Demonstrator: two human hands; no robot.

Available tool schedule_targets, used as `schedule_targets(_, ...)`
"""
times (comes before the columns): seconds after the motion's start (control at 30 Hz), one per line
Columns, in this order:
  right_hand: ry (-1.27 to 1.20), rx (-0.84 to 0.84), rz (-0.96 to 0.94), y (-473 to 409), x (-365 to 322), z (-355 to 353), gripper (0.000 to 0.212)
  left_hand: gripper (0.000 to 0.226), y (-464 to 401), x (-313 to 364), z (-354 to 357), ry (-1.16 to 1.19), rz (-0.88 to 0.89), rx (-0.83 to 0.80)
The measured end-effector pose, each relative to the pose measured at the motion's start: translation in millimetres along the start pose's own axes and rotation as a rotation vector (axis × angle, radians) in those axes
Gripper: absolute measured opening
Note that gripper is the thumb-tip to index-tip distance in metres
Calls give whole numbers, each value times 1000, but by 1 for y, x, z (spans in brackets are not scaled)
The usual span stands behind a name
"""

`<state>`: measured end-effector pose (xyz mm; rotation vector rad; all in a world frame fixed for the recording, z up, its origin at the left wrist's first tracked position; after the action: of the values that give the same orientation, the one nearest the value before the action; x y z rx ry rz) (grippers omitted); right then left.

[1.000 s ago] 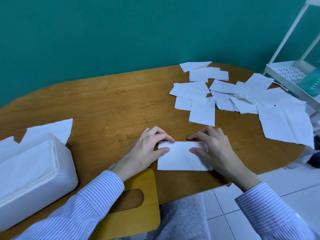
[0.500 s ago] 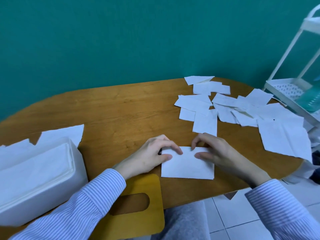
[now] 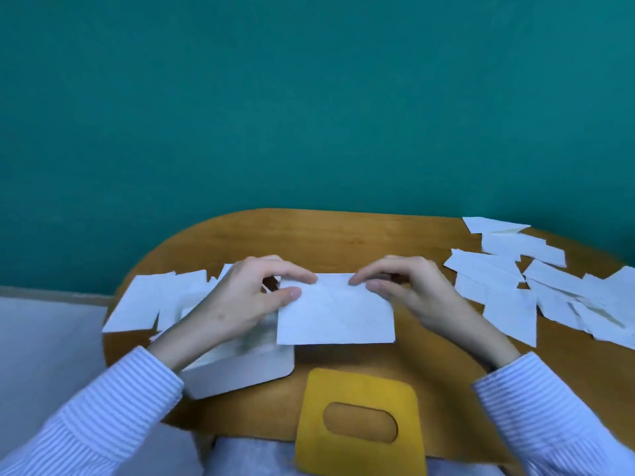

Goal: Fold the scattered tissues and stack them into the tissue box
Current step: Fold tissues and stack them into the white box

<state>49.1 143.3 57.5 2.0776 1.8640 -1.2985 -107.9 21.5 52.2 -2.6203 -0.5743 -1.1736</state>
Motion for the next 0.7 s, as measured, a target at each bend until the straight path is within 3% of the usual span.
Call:
schedule_targets(0.17, 8, -89, -33, -58, -17, 78, 28, 26, 28, -67, -60, 14, -146, 158)
schedule_targets(0.33, 7, -191, -11, -81, -15, 135, 29, 23, 43, -119, -79, -2, -264, 217)
schedule_targets(0.53, 120, -188, -19, -86, -8, 154, 26, 22, 41, -140, -72, -71, -265, 241)
schedule_targets(0.63, 292, -209, -91, -76, -9, 153, 20, 25, 46, -139, -68, -260, -233, 276)
schedule_targets(0.7, 296, -269, -109, -67, -15, 153, 30, 32, 55, -133, -64, -346, -206, 266)
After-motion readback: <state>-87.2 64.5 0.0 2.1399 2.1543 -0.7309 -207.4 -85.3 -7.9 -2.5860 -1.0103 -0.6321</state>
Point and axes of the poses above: each hand's wrist, its own y-axis away from the middle knuckle, its own z-axis out of the palm, x = y × z, the point moved 10 cm from there along -y, towards the middle knuckle, and after that the axes turned 15 degrees about -z, right-handed, at the moved point
